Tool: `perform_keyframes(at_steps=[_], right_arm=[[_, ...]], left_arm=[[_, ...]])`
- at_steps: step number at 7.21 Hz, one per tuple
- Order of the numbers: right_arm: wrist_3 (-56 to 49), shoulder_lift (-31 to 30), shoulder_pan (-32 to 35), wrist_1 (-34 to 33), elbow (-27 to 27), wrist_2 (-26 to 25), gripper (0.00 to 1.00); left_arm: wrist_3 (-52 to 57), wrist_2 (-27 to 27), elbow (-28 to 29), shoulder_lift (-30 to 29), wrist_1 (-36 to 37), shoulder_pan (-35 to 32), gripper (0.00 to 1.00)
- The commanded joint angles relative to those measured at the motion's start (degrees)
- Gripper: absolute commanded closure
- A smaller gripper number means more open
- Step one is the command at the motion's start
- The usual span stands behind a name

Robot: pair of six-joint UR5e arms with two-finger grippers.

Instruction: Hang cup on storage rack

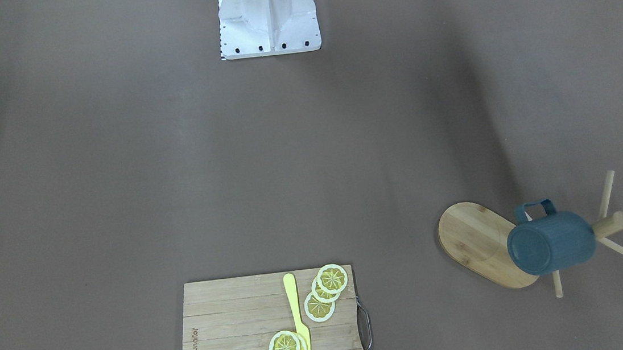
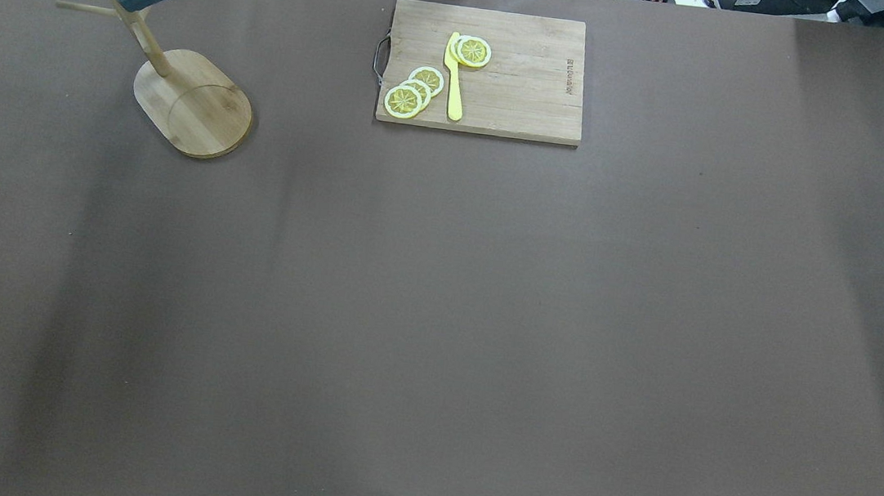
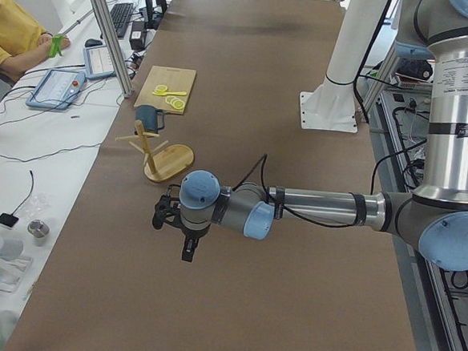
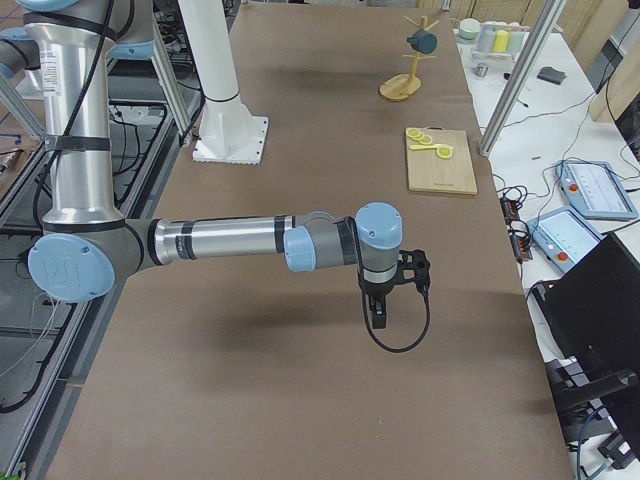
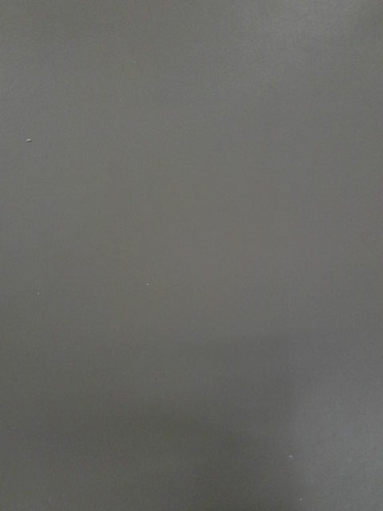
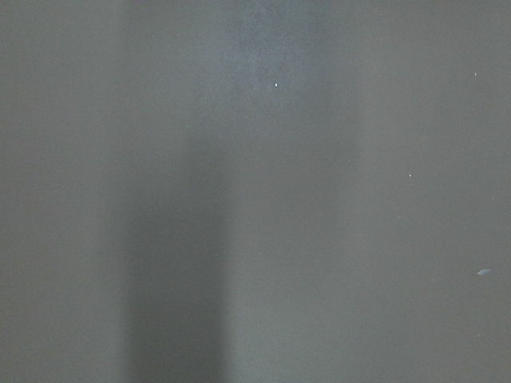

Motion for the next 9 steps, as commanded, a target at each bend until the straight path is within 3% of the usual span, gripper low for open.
perform_keyframes(at_steps=[1,9], right_arm=[[0.0,-0.1,0.0,-0.7,0.1,0.2,0.00],[0.0,0.5,-0.3,-0.7,0.1,0.1,0.00]], left_arm=[[-0.2,-0.5,0.0,-1.1,0.0,0.1,0.02],[-0.4,-1.7,-0.2,-1.8,0.8,0.1,0.02]])
